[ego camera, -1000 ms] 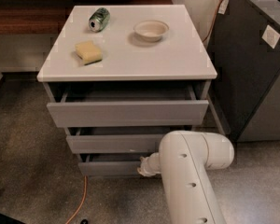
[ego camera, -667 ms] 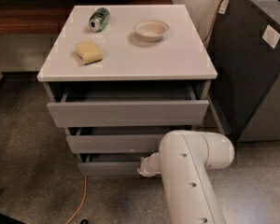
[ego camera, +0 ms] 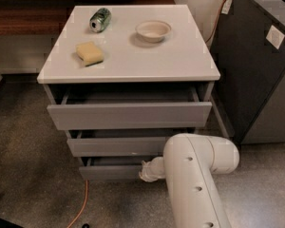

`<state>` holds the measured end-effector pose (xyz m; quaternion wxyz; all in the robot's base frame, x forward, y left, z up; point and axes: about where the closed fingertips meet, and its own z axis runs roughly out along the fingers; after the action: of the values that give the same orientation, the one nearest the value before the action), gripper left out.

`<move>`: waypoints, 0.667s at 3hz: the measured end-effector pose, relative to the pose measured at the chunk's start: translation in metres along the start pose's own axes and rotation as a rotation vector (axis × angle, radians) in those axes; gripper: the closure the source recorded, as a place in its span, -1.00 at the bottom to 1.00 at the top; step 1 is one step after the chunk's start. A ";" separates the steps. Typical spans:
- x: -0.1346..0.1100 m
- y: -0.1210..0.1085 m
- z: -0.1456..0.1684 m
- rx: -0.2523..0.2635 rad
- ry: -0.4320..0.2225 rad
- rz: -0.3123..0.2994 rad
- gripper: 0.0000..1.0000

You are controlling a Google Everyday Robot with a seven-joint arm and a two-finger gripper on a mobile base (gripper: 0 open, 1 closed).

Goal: Place sponge into bottom drawer

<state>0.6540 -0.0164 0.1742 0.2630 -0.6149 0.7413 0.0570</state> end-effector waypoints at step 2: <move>-0.002 -0.001 -0.005 0.000 0.000 0.000 1.00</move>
Offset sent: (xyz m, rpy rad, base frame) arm -0.1327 0.1026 -0.0560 0.2014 0.2222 0.2391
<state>0.6539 -0.0171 0.1796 0.2629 -0.6150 0.7412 0.0571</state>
